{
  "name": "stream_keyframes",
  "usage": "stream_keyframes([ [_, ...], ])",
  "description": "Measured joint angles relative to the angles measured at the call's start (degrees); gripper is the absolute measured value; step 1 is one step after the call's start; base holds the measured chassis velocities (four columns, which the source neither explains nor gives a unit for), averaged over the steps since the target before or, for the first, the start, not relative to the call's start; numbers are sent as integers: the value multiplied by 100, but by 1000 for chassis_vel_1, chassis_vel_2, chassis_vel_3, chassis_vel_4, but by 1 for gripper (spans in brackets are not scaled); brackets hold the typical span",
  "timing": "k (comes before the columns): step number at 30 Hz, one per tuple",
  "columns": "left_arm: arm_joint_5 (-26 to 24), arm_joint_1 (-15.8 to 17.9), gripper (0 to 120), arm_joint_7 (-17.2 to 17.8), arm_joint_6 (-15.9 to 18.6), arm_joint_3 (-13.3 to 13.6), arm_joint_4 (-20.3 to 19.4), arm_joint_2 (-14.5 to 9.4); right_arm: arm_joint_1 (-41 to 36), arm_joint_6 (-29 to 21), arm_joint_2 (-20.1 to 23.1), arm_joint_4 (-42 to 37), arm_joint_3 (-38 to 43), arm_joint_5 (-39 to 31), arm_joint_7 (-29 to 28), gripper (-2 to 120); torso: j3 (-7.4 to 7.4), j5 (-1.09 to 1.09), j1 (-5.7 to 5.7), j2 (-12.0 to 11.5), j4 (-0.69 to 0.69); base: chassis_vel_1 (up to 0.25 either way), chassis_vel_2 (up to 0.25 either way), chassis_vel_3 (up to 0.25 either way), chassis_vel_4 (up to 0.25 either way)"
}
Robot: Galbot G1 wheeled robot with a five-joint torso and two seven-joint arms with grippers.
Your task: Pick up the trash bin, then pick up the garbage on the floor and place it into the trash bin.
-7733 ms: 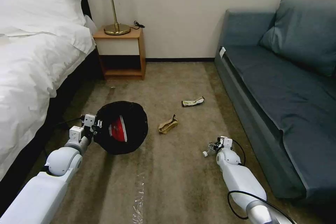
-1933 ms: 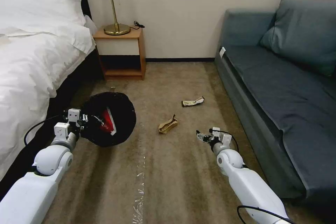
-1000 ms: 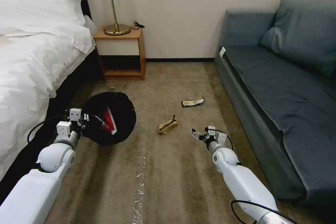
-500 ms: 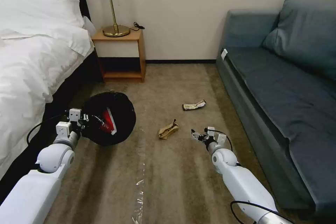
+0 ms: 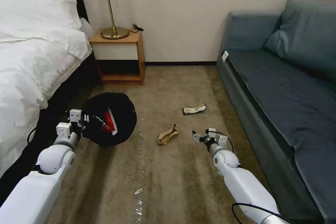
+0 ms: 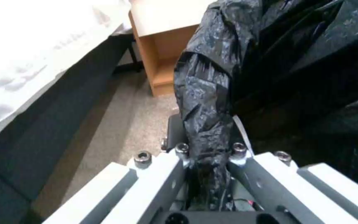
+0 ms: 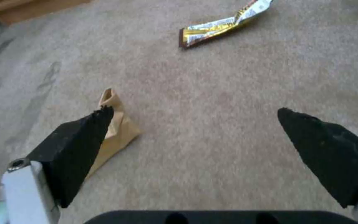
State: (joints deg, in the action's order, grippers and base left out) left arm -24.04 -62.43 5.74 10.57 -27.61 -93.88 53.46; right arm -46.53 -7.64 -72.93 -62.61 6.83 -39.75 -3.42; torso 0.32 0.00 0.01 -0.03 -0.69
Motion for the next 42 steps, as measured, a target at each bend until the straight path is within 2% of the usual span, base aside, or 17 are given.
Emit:
stream_keyframes([
  [23, -8, 65, 1, -37, 3, 6, 115, 15, 179, 5, -60, 237, -59, 30, 112, 100, 0, 0, 0, 0, 0, -71, 66, 76, -72],
  [42, -63, 84, 1, -115, -23, -15, 172, -75, 314, 11, -174, 350, -113, 84, 120, 100, 0, 0, 0, 0, -1, -83, 86, 77, -79],
])
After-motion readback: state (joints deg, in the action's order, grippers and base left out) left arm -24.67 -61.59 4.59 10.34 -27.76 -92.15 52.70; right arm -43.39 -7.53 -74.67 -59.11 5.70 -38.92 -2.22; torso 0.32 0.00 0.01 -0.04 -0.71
